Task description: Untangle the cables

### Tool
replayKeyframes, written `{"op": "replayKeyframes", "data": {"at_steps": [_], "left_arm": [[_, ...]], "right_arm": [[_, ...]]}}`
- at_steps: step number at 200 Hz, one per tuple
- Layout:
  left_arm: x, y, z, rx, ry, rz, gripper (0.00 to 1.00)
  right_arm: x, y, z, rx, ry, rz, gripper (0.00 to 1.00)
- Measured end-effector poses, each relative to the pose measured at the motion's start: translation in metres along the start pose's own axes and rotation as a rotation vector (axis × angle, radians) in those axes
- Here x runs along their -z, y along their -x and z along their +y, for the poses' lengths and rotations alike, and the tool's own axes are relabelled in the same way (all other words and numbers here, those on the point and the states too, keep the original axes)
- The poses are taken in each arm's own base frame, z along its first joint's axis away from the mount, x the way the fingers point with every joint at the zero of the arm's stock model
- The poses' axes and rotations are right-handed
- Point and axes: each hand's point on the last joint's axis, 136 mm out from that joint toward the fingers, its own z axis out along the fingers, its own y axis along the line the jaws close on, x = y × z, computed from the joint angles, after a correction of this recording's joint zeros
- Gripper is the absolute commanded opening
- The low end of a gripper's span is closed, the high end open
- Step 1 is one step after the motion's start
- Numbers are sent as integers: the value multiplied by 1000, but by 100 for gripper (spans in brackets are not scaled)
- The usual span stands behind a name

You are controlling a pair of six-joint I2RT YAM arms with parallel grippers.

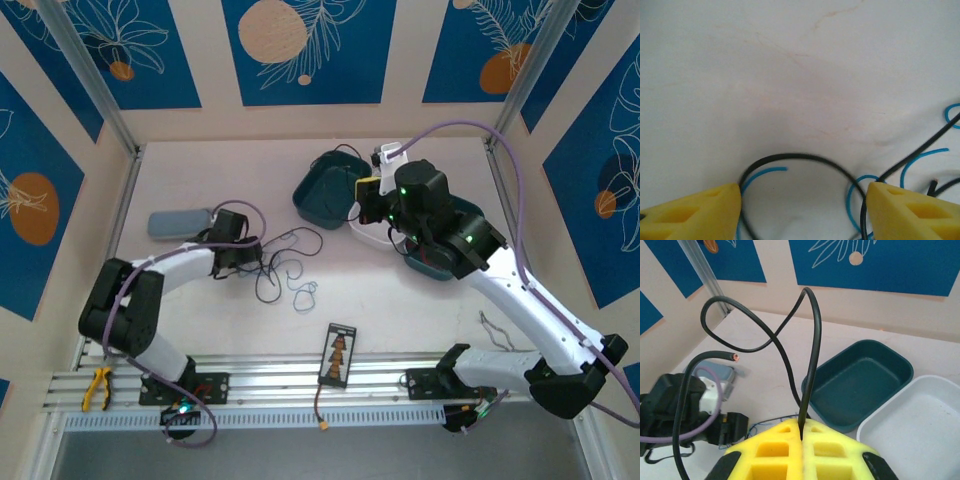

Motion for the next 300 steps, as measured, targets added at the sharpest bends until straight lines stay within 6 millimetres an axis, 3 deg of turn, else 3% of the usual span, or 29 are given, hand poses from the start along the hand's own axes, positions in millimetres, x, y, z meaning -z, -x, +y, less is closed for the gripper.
{"op": "replayKeyframes", "data": {"at_steps": [27, 64, 88, 114, 162, 199, 252, 300], "left_arm": [[21, 14, -3, -11, -25, -53, 84], [44, 24, -17, -10, -112, -85, 86], [53, 27, -28, -17, -169, -83, 100], [65, 33, -38, -17, -217, -92, 100], [92, 43, -41, -18, -260, -164, 100], [98, 33, -33, -33, -259, -184, 100], [107, 29, -24, -51, -246, -222, 100], [112, 30, -20, -54, -234, -250, 100]], "right_arm": [[-10, -11, -9, -21, -15, 53, 0], [-19, -20, -17, -67, -16, 103, 0], [-24, -24, -22, -84, -22, 124, 0], [-34, -31, -33, -106, -56, 154, 0], [-49, -43, -78, -195, -190, 198, 0], [-66, -59, -122, -278, -302, 243, 0], [-111, -108, -175, -360, -432, 385, 0], [-139, -147, -203, -400, -503, 486, 0]]}}
